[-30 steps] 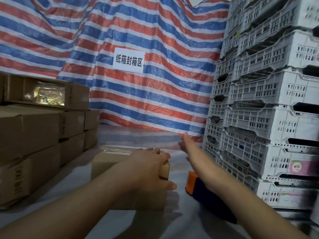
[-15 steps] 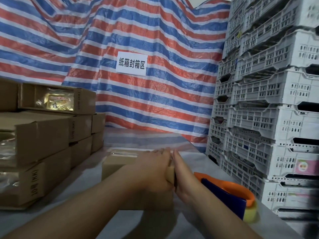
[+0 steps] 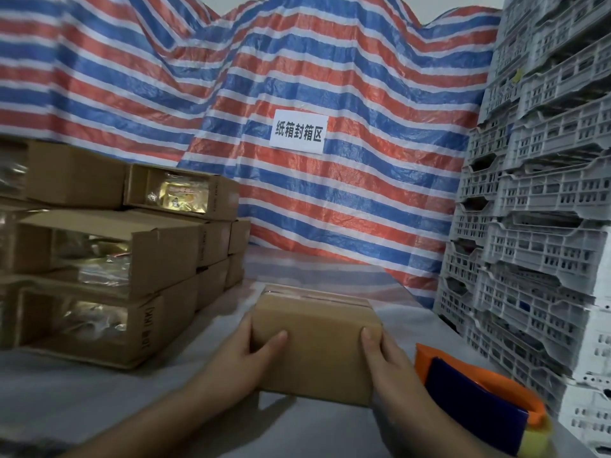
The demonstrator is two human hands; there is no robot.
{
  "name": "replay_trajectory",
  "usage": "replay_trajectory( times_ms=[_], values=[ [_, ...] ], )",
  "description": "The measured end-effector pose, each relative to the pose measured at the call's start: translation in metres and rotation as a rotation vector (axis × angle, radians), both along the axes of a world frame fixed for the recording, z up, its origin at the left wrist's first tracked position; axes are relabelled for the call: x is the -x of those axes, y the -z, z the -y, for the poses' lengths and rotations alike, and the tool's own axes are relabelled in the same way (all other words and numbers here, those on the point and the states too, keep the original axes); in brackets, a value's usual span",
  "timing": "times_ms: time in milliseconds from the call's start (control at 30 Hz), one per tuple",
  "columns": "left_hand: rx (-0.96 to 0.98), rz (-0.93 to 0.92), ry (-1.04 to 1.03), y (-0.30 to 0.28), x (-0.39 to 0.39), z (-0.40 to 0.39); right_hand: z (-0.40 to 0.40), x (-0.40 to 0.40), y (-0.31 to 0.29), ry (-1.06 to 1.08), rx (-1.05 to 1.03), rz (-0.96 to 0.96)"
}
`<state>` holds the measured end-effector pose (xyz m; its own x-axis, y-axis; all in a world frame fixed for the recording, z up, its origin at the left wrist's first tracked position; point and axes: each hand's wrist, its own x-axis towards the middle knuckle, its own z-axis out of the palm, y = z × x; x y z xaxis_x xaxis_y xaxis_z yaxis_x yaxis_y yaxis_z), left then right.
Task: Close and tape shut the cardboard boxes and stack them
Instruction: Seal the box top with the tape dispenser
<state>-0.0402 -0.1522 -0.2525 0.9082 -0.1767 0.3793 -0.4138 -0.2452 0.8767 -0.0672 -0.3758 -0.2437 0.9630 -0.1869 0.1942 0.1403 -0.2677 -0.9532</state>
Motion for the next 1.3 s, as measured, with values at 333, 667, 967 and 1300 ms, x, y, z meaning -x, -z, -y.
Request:
replay_trajectory(
  times_ms=[333,667,967,1300],
  values=[
    [-0.048,-0.208,-0.177,-0.036,-0.059,0.011,-0.002,-0.050,-0.048,0.203,0.051,-0.108],
    [0.169,-0.456,-0.282,-0.020,-0.141,0.013,-0.010,-0.122,-0.015,0.063,-0.254,-0.256],
    [0.222,-0.406,-0.370,-0.031,-0.214,0.023,-0.015,-0.218,-0.011,0.091,-0.182,-0.207],
    [0.209,-0.367,-0.401,-0.035,-0.362,0.021,-0.029,-0.362,-0.018,0.088,-0.157,-0.201]
  ],
)
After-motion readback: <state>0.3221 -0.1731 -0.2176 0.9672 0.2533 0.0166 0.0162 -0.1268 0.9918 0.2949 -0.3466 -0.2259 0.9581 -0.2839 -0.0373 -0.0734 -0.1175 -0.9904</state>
